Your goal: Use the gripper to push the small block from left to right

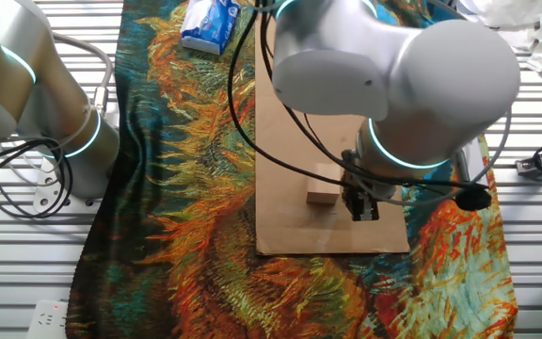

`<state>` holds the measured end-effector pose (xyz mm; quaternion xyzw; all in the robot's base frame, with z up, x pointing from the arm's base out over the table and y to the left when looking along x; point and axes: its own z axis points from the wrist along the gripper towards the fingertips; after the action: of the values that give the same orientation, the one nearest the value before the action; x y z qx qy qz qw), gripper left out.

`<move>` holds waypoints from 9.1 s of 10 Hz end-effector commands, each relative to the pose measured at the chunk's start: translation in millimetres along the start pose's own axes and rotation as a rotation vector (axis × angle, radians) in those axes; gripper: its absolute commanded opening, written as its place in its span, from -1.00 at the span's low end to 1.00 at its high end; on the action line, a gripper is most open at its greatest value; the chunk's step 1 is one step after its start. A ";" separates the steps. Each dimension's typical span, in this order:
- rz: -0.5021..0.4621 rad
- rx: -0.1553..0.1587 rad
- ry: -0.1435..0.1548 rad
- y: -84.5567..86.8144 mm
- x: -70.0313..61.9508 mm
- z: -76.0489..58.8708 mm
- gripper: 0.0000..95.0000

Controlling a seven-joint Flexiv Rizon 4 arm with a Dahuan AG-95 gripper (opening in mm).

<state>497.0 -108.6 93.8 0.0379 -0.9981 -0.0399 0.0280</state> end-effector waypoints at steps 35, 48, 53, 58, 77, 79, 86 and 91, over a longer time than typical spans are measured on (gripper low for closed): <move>0.019 -0.014 0.016 1.6 2.3 2.6 -1.00; 0.042 -0.011 0.010 15.8 14.7 15.6 -1.00; 0.041 -0.012 0.014 17.6 18.6 15.5 -1.00; 0.055 0.002 0.019 26.6 33.8 16.1 -1.00; 0.064 -0.010 -0.037 26.9 33.3 16.5 -1.00; 0.061 -0.038 0.017 26.9 33.3 16.5 -1.00; 0.154 -0.059 0.001 26.9 33.3 16.5 -1.00; 0.284 -0.109 0.084 26.9 33.3 16.5 -1.00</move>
<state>460.5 -83.6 81.9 -0.0988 -0.9891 -0.0891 0.0629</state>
